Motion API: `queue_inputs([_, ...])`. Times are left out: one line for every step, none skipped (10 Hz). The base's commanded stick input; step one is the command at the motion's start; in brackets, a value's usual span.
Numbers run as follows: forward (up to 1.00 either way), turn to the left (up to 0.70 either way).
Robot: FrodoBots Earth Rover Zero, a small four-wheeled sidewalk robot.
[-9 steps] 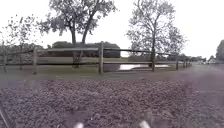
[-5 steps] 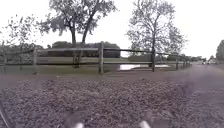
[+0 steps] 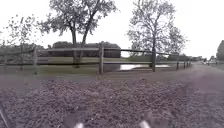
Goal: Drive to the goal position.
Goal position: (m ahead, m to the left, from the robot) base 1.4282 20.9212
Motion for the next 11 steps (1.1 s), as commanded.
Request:
queue_inputs([0.00,0.70])
queue_inputs([0.00,0.70])
queue_inputs([0.00,0.70])
queue_inputs([0.00,0.70])
queue_inputs([0.00,0.70])
queue_inputs([0.00,0.70])
queue_inputs([0.00,0.70])
queue_inputs([0.00,0.70])
queue_inputs([0.00,0.70])
queue_inputs([0.00,0.70])
queue_inputs([0.00,0.70])
